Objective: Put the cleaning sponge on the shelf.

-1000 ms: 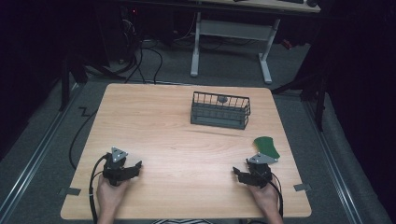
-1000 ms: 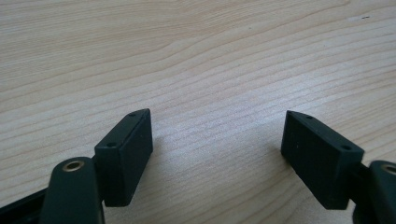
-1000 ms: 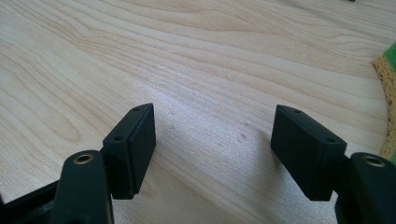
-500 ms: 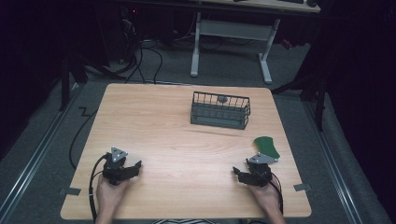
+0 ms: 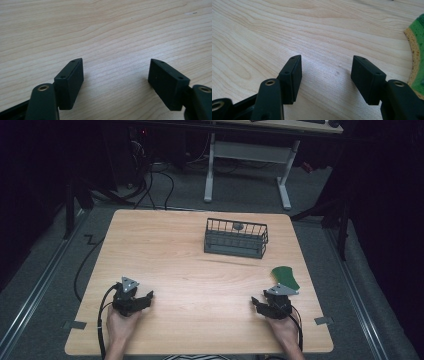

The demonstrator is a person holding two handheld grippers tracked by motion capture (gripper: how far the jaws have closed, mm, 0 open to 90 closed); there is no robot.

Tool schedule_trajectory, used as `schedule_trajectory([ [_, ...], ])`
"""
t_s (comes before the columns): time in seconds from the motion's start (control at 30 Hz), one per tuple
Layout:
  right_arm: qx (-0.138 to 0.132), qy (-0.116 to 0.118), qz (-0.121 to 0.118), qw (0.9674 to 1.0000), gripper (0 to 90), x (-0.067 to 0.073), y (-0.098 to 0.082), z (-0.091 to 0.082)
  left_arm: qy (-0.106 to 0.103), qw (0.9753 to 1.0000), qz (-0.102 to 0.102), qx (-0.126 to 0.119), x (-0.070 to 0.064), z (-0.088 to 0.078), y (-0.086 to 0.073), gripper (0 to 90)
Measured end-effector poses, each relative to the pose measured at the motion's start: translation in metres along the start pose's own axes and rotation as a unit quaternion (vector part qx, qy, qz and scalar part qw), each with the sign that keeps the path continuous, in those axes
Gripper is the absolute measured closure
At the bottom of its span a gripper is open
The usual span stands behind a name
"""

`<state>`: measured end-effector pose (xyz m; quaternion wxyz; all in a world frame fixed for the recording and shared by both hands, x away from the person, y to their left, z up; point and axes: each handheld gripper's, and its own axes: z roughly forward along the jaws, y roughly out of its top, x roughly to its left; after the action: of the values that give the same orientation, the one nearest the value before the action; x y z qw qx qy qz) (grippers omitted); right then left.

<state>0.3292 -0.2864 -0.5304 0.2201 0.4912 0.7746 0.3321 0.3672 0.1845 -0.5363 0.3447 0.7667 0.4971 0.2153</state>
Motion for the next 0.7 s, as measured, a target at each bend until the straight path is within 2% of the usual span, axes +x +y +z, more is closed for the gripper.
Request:
schedule_trajectory([
  [0.43, -0.015, -0.004, 0.012, 0.9998, 47.2, -0.006, 0.003, -0.009, -0.026, 0.9996, -0.008, -0.012, -0.005, 0.0, 0.005, 34.1],
  [0.6, -0.024, 0.003, 0.035, 0.9991, 49.5, -0.012, 0.005, -0.016, -0.038, 0.9991, -0.003, -0.016, -0.009, -0.002, 0.013, 35.3],
  [0.7, -0.026, 0.002, 0.036, 0.999, 50.9, -0.015, 0.007, -0.019, -0.047, 0.9987, 0.002, -0.022, -0.013, -0.004, 0.021, 36.4],
])
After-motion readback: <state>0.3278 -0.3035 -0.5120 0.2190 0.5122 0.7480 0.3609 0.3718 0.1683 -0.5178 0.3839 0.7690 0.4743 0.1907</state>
